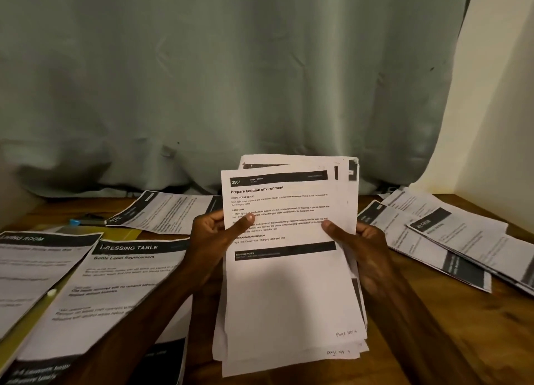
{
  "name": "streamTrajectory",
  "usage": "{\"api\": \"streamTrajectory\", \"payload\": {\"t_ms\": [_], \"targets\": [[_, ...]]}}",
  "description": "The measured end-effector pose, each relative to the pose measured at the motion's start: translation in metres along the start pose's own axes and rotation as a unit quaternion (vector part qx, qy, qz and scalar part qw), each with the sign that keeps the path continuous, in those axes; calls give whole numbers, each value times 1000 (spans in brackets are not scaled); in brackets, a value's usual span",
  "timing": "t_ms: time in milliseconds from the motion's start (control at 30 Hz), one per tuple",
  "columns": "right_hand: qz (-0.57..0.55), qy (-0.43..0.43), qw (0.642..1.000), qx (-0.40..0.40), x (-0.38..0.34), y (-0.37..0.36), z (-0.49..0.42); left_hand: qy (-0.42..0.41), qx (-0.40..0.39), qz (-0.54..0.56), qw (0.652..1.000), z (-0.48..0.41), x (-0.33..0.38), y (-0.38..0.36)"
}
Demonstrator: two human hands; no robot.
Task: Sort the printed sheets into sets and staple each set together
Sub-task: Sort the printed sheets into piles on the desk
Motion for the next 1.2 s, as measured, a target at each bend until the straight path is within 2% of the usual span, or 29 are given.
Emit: {"api": "streamTrajectory", "payload": {"t_ms": [167, 400, 767, 1200], "targets": [[-14, -2, 1000, 12, 1, 5, -1, -26, 8, -31, 999, 0, 0, -1], [-10, -1, 1000, -17, -1, 14, -2, -20, 6, -43, 999, -5, -3, 6], [11, 45, 997, 59, -7, 28, -1, -7, 4, -51, 999, -10, -15, 8], [-13, 4, 999, 47, -7, 34, -6, -7, 61, -72, 995, -16, -19, 25]]}}
Point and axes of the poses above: each hand's wrist, its own z-axis away from the middle knuckle, its own y-axis out of the back of the hand, x = y × z, the point moved 5 cm from there along -z, towards the middle knuckle, and after that the axes turned 8 degrees about -z, right-handed, at the moved point
